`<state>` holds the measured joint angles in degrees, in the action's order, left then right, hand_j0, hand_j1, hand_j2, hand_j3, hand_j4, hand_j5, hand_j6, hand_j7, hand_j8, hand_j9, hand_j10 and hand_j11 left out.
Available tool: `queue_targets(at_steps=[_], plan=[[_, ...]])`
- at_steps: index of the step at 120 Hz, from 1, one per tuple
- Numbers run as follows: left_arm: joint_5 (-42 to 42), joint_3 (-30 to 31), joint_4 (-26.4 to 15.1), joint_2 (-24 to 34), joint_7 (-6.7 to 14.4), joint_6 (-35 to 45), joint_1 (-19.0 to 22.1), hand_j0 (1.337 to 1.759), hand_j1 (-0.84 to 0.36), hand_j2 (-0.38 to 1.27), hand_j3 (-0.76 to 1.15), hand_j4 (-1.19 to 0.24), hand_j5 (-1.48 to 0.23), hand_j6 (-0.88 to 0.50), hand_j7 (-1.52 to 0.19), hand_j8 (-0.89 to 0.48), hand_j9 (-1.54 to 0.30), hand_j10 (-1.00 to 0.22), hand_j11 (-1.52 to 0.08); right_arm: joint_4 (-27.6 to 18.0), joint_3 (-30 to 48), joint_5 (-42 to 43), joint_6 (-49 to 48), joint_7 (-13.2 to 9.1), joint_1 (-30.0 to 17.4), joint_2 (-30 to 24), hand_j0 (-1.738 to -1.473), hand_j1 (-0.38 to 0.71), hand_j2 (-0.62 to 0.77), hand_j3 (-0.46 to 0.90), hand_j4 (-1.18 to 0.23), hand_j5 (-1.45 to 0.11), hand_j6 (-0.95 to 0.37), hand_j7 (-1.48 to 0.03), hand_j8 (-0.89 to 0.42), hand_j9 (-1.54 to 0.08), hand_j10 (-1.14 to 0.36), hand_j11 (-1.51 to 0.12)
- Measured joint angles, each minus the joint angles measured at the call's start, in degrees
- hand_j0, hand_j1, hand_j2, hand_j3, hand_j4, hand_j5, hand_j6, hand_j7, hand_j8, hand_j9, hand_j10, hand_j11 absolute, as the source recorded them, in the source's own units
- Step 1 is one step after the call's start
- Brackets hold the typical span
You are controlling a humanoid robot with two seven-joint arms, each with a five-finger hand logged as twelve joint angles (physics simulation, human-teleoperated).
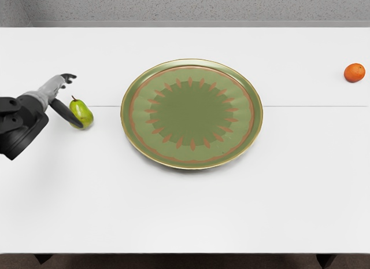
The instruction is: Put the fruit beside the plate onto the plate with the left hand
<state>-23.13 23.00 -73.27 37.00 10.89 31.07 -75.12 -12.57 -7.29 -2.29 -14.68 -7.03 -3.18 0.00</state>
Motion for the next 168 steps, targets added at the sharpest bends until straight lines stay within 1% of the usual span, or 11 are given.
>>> queue_targets(at_steps=[68,86,100,106,120,134,140,146,158,165,168], plan=[[-0.19,0.38,-0.42,-1.60,0.43,0.67,1.12,1.657,-0.14,0.12,0.00,-0.43,-0.56,-0.43,-0.56,-0.42,-0.56,-0.42,-0.56,0.00,0.00,0.00,0.00,0.00,0.00,0.00,-1.658,-0.33,0.00,0.00,-0.02,-0.02,-0.02,-0.02,-0.02,-0.02,-0.02,-0.02],[-0.64,0.42,-1.37,-1.76,0.64,0.58,1.11,1.656,-0.16,0.13,0.00,-0.49,-0.62,-0.48,-0.62,-0.43,-0.63,-0.48,-0.63,0.00,0.00,0.00,0.00,0.00,-0.01,0.00,-1.658,-0.33,0.00,0.00,-0.02,-0.02,-0.02,-0.02,-0.02,-0.02,-0.02,-0.02],[-1.11,0.39,-1.76,-1.76,0.76,0.62,1.45,1.653,-0.16,0.07,0.00,-0.54,-0.63,-0.41,-0.63,-0.37,-0.68,-0.45,-0.67,0.00,0.00,0.00,0.00,0.00,-0.02,0.00,-1.658,-0.33,0.00,0.00,-0.02,-0.02,-0.02,-0.02,-0.02,-0.02,-0.02,-0.02],[-1.81,0.26,-1.80,-1.76,0.60,0.70,1.88,1.653,-0.17,0.00,0.00,-0.60,-0.61,-0.42,-0.63,-0.32,-0.72,-0.51,-0.71,0.00,-0.01,0.00,0.00,0.01,-0.02,0.00,-1.658,-0.33,0.00,0.00,-0.02,-0.02,-0.02,-0.02,-0.02,-0.02,-0.02,-0.02],[-1.33,0.25,-2.59,-1.16,0.35,0.44,1.91,1.654,-0.23,0.15,0.00,-0.63,-0.71,-0.29,-0.76,-0.24,-0.83,-0.48,-0.80,0.00,0.00,0.00,0.00,0.01,0.00,0.00,-1.658,-0.33,0.00,0.00,-0.02,-0.02,-0.02,-0.02,-0.02,-0.02,-0.02,-0.02],[-0.86,0.12,-3.37,-1.02,0.27,0.36,1.91,1.652,-0.29,0.20,0.00,-0.65,-0.81,-0.24,-0.85,-0.18,-0.89,-0.46,-0.88,0.00,0.00,0.00,0.00,0.00,0.00,0.00,-1.658,-0.33,0.00,0.00,-0.02,-0.02,-0.02,-0.02,-0.02,-0.02,-0.02,-0.02],[-0.59,-0.04,-3.81,-0.91,0.29,0.28,1.76,1.651,-0.24,0.21,0.00,-0.64,-0.85,-0.24,-0.88,-0.20,-0.92,-0.46,-0.90,0.00,0.00,0.00,0.00,0.00,0.00,0.00,-1.658,-0.33,0.00,0.00,-0.02,-0.02,-0.02,-0.02,-0.02,-0.02,-0.02,-0.02],[-0.24,-0.15,-4.31,-0.49,0.29,0.20,1.26,1.651,-0.23,0.26,0.00,-0.62,-0.90,-0.30,-0.91,-0.24,-0.92,-0.48,-0.91,0.00,0.00,0.00,0.00,0.00,-0.01,0.00,-1.658,-0.33,0.00,0.00,-0.02,-0.02,-0.02,-0.02,-0.02,-0.02,-0.02,-0.02],[-0.03,-0.55,-5.22,0.42,0.35,0.40,0.91,1.653,-0.23,0.49,0.00,-0.65,-0.90,-0.44,-0.91,-0.40,-0.92,-0.58,-0.91,0.00,0.00,0.00,0.00,0.00,-0.01,0.00,-1.658,-0.33,0.00,0.00,-0.02,-0.02,-0.02,-0.02,-0.02,-0.02,-0.02,-0.02],[0.04,-0.99,-5.74,0.79,0.35,0.39,0.86,1.654,-0.22,0.55,0.00,-0.66,-0.90,-0.48,-0.91,-0.44,-0.92,-0.62,-0.91,0.00,0.00,0.00,0.00,0.01,-0.01,0.00,-1.658,-0.33,0.00,0.00,-0.02,-0.02,-0.02,-0.02,-0.02,-0.02,-0.02,-0.02],[0.07,-1.25,-5.99,1.05,0.36,0.37,0.82,1.654,-0.20,0.51,0.00,-0.66,-0.90,-0.48,-0.91,-0.45,-0.92,-0.63,-0.91,0.00,0.00,0.00,0.00,0.01,-0.01,0.00,-1.658,-0.33,0.00,0.00,-0.02,-0.02,-0.02,-0.02,-0.02,-0.02,-0.02,-0.02]])
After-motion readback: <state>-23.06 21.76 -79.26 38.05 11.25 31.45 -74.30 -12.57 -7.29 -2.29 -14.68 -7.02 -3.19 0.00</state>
